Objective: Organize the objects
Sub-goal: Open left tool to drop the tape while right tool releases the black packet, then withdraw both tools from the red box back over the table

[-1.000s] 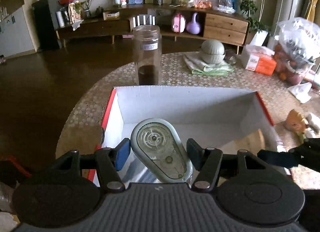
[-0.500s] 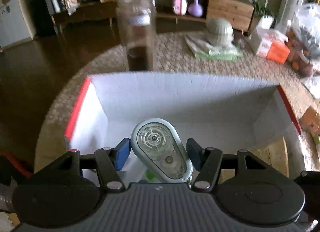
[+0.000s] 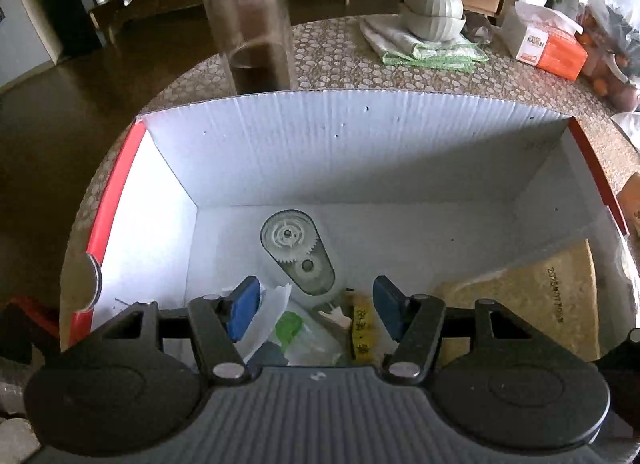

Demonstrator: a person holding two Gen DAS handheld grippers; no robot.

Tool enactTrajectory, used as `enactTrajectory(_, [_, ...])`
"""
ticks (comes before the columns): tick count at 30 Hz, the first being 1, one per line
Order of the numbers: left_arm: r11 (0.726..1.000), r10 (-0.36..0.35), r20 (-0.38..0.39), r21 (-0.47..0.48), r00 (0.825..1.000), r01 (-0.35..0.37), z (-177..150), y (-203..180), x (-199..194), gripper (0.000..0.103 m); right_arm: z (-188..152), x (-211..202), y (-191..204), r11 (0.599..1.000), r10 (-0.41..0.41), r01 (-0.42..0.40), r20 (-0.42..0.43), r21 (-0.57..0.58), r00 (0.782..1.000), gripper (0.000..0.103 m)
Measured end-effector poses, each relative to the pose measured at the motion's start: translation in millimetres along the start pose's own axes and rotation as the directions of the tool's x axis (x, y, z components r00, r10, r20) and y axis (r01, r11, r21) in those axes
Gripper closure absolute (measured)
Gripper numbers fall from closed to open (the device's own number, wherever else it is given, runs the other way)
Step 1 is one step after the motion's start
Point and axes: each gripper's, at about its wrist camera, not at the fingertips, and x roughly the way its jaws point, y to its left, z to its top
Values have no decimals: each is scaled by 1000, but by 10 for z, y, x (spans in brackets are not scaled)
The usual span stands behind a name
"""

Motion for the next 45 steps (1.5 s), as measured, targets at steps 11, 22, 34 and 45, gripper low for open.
enactTrajectory(11, [998,-9,88,-60,996,14,-67,66,-372,31,-41,-330,20,1000,8,-8,43,7,999,59])
enactTrajectory(22, [998,-7,171,-64,985,19,-289,30,-867,31,-116,-756,-24,1000,-3,2,109,6,994,49])
enactTrajectory(34, [999,-9,229,-44,973,20,-569,-141,-1277,22,-291,-1200,-103,1000,14,-15,176,6,984,32])
enactTrajectory(45, [996,-90,248,1,964,93,-821,-466,-1495,18,-546,-1611,-369,998,50,-56,221,18,974,19])
